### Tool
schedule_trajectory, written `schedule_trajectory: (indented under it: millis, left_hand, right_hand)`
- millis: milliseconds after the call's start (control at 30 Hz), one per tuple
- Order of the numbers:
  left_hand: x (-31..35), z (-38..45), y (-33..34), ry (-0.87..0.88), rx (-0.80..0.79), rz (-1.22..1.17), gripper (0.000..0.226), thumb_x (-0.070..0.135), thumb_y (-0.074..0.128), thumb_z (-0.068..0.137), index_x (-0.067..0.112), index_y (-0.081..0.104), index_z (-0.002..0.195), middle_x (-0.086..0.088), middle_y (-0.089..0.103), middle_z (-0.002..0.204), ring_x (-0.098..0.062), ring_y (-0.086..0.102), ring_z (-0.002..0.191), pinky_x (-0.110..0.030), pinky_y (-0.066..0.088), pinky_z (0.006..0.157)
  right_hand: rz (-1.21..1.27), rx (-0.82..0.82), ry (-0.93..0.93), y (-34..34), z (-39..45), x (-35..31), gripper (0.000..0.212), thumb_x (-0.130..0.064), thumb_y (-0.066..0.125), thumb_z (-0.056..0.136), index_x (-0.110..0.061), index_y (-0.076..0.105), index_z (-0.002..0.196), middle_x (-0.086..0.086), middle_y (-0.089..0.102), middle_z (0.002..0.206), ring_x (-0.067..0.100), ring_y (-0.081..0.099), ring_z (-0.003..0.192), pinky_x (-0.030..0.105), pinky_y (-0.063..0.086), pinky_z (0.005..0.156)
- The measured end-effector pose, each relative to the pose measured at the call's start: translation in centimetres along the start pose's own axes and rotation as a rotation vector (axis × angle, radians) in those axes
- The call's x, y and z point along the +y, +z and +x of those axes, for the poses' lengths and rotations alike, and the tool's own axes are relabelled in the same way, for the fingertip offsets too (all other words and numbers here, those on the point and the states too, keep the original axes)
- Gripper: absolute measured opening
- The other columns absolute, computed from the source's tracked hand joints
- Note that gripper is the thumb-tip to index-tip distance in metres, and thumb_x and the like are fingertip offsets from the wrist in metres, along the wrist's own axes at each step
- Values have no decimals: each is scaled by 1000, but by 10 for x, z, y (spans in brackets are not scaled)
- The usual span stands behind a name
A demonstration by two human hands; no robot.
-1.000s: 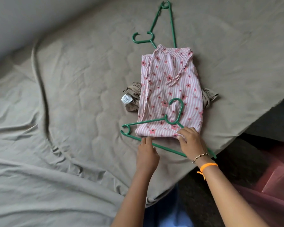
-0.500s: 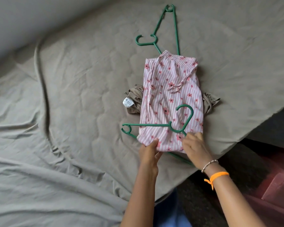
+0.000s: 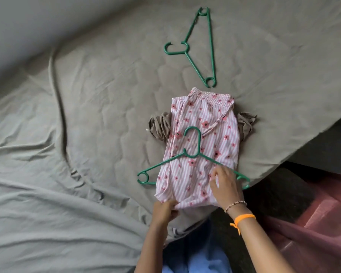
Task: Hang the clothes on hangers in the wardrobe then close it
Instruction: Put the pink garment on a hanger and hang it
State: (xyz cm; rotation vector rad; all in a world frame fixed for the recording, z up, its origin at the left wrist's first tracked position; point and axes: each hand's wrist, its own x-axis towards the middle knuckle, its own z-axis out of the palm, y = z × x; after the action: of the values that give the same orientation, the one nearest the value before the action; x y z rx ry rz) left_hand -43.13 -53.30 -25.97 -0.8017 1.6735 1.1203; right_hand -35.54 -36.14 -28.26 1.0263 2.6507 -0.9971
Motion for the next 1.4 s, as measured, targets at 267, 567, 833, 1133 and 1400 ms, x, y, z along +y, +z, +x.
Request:
schedule_trajectory:
  millis: [267, 567, 833, 1133, 1400]
  left_hand:
    - [2, 3, 2, -35, -79, -90, 33, -4, 60, 68, 8, 59, 99, -9, 55, 77, -19, 54, 72, -33, 55, 66]
    - [-9, -10, -9, -50, -175, -259, 35, -5, 57, 81, 2, 58, 115, -10, 67, 86, -20, 63, 77, -31, 58, 66]
    - [7, -25, -21, 42, -111, -162, 42, 5, 58, 46, 6, 60, 89, -5, 57, 76, -15, 53, 68, -25, 53, 58]
    - [56, -53, -21, 213, -329, -229, 17, -1, 59, 42, 6, 62, 57, -4, 56, 60, -13, 53, 60, -26, 44, 65]
    - [129, -102, -34, 541, -501, -564, 52, 11, 68, 16, 7, 60, 67, -2, 58, 66, -11, 55, 63, -17, 48, 57]
  right_hand:
    - [-88, -285, 115, 5, 72, -20, 47, -27, 60, 89, -10, 44, 129, 11, 56, 122, 32, 49, 114, 38, 38, 90]
    - [378, -191, 7, -32, 31, -55, 12, -19, 59, 91, -21, 71, 91, -8, 64, 82, 3, 56, 74, 17, 40, 64]
    - [326, 166, -151, -78, 14, -78, 27, -27, 54, 85, -8, 74, 89, 8, 72, 91, 25, 67, 85, 34, 52, 74]
    - [427, 304, -145, -184, 45, -122, 10, -19, 66, 86, -11, 70, 81, 5, 67, 77, 16, 60, 77, 34, 47, 74]
    - [550, 403, -124, -273, 36, -160, 14, -13, 62, 90, -5, 67, 79, -18, 47, 49, -6, 46, 44, 9, 30, 50]
